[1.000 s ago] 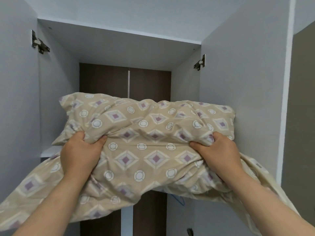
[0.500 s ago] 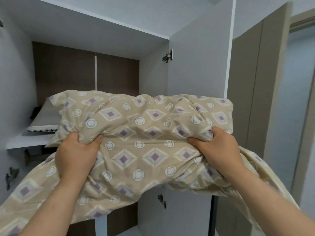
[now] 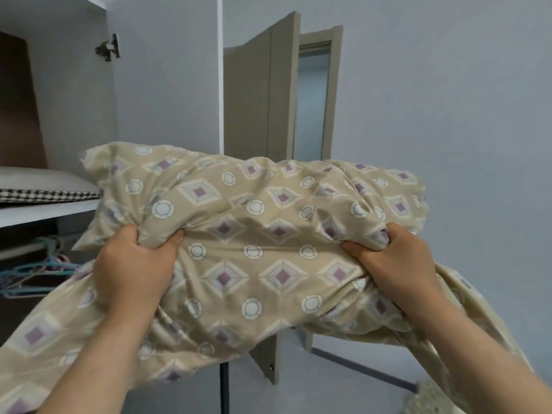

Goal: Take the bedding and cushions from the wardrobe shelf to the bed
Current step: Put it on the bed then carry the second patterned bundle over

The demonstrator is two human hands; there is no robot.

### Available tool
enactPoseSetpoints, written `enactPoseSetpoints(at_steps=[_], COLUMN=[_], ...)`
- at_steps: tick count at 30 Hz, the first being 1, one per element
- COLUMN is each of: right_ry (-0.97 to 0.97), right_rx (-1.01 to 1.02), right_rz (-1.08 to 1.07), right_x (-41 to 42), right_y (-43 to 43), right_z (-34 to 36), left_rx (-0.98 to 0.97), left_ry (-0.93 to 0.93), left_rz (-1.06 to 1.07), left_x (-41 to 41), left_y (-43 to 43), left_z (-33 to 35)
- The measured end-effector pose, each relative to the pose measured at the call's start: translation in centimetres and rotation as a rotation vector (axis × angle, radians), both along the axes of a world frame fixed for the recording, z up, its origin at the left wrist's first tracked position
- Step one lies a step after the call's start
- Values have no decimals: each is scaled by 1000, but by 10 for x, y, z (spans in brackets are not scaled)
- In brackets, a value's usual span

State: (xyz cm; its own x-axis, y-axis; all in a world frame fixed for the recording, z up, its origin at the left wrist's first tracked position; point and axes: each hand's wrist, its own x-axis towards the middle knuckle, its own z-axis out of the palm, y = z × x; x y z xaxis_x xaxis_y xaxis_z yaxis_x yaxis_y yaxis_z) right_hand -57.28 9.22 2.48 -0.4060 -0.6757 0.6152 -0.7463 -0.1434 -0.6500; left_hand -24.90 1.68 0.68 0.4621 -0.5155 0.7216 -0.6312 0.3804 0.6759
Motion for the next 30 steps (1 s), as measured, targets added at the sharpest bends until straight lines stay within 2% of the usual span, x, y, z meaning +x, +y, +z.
enactPoseSetpoints(at_steps=[9, 14, 23, 30], right_ry=[-5, -9, -13, -24], right_rx=[2, 20, 72, 120], right_rz=[-338, -459, -642, -838], right_x=[-156, -219, -308, -367], right_y=[75, 101, 115, 99], right_z=[-17, -25, -42, -57], left_rx=[51, 68, 118, 144], left_ry=[-16, -52, -50, -107], left_rz=[-338, -441, -633, -825], left_x=[-197, -284, -416, -525], left_y=[-27, -42, -67, -123], left_z=[-8, -20, -38, -51])
